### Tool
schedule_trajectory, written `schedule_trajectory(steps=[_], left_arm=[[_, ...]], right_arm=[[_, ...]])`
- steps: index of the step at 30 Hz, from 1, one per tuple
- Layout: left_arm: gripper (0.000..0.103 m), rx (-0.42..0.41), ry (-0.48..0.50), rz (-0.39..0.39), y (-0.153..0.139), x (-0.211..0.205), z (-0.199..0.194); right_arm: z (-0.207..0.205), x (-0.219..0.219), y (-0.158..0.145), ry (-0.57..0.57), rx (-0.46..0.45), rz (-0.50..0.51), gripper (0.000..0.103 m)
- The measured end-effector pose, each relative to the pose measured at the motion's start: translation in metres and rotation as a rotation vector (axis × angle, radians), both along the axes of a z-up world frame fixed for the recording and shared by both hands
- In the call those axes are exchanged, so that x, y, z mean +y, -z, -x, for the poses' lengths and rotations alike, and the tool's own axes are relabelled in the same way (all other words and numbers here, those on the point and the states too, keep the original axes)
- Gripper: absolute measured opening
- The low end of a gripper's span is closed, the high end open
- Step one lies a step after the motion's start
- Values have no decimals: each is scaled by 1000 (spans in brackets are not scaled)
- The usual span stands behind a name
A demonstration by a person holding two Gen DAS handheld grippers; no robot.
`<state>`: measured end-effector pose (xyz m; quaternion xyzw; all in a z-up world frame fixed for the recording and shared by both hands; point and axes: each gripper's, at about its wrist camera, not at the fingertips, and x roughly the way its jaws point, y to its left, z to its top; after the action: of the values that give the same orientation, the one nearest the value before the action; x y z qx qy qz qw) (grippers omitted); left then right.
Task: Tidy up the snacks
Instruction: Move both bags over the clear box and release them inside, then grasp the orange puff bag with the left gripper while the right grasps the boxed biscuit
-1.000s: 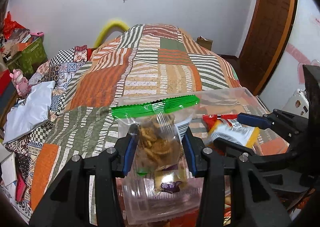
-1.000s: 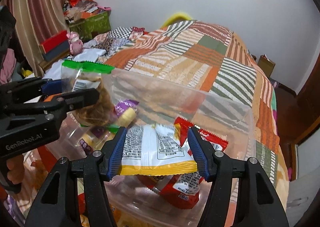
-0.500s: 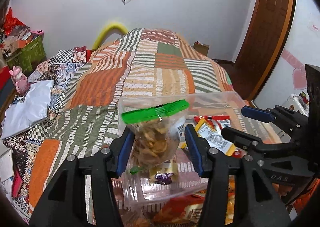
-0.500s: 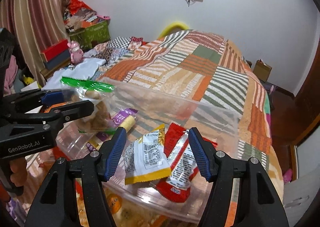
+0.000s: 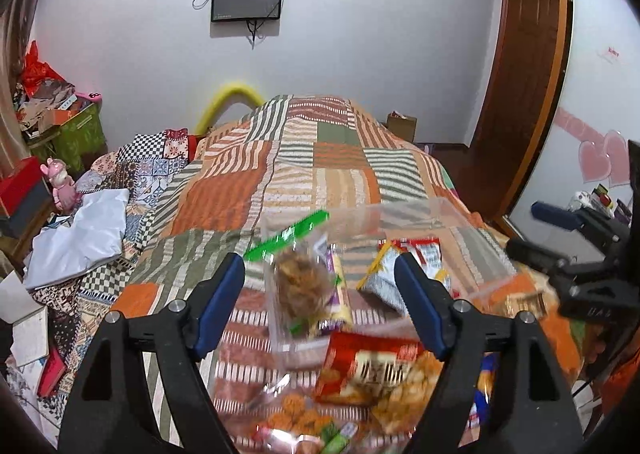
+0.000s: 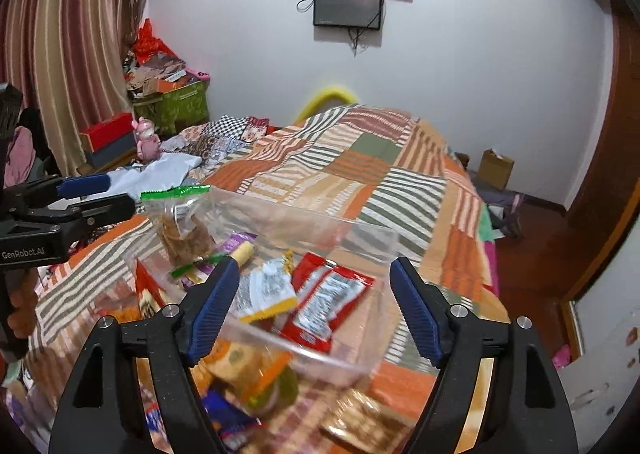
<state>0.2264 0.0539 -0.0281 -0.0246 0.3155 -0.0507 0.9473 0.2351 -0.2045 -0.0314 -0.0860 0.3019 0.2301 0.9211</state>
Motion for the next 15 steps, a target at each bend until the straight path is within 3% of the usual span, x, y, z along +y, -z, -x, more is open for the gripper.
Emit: schedule_trajectory(steps=[6,15], left_arm=[[85,51,-35,-34,28,4,22],[85,227,-92,-46,97,17,28]], right_arm=[[18,-23,13,38,-1,24,81],[24,-60,58,109,120,61,82]])
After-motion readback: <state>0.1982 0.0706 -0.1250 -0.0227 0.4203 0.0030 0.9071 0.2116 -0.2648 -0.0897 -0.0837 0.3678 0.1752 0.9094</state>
